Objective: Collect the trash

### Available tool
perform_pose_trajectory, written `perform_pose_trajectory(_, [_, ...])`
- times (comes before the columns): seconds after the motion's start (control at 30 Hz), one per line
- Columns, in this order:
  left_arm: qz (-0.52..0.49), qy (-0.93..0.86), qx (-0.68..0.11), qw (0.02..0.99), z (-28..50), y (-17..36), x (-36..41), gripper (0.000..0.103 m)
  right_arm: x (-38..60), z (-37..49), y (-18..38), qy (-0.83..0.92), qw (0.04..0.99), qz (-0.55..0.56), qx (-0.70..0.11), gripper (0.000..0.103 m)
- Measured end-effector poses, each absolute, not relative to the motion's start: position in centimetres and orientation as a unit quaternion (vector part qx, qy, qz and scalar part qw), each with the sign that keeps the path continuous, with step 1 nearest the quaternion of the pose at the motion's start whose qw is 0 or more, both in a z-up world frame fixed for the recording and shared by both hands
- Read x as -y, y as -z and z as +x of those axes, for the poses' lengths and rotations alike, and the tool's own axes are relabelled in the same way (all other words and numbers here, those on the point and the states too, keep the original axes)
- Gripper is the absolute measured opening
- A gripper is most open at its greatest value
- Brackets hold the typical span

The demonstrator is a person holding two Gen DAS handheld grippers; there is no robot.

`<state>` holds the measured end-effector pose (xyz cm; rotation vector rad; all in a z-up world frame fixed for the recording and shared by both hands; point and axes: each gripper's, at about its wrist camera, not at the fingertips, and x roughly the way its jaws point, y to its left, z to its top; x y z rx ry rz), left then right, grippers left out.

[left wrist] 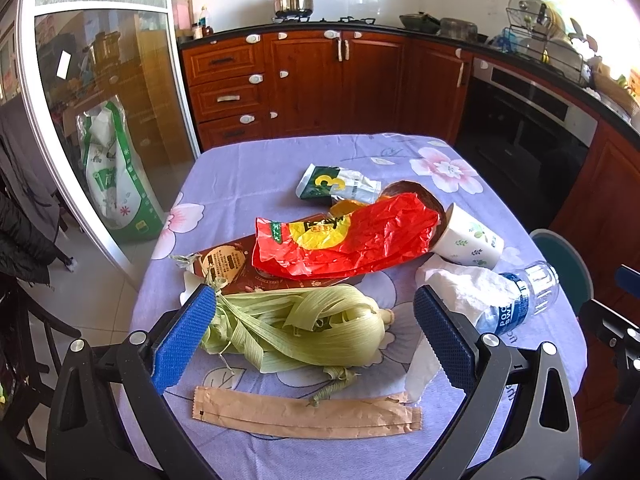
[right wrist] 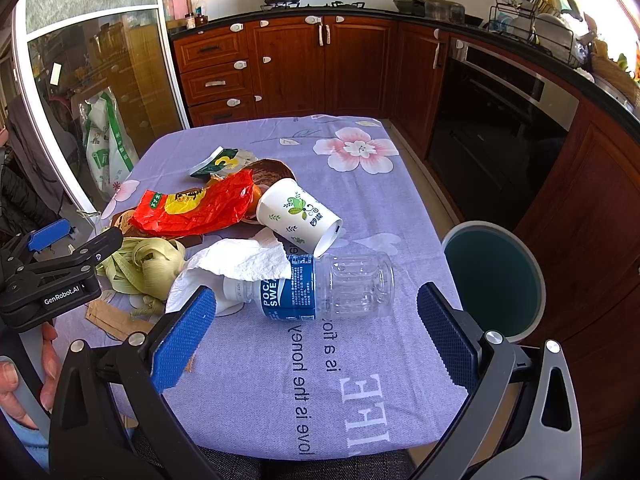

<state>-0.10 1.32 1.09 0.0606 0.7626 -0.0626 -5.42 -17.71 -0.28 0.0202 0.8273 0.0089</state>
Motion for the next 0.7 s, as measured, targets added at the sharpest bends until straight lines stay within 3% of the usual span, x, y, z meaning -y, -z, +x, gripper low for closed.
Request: perform_pose_trajectory(0.7, [0.029,0.032,-0.374,0.926,-0.17,-0.77,-1.05,0.099,17.72,-5.45,0.44,-0.004,0.915,0.009,-0.403,0.097])
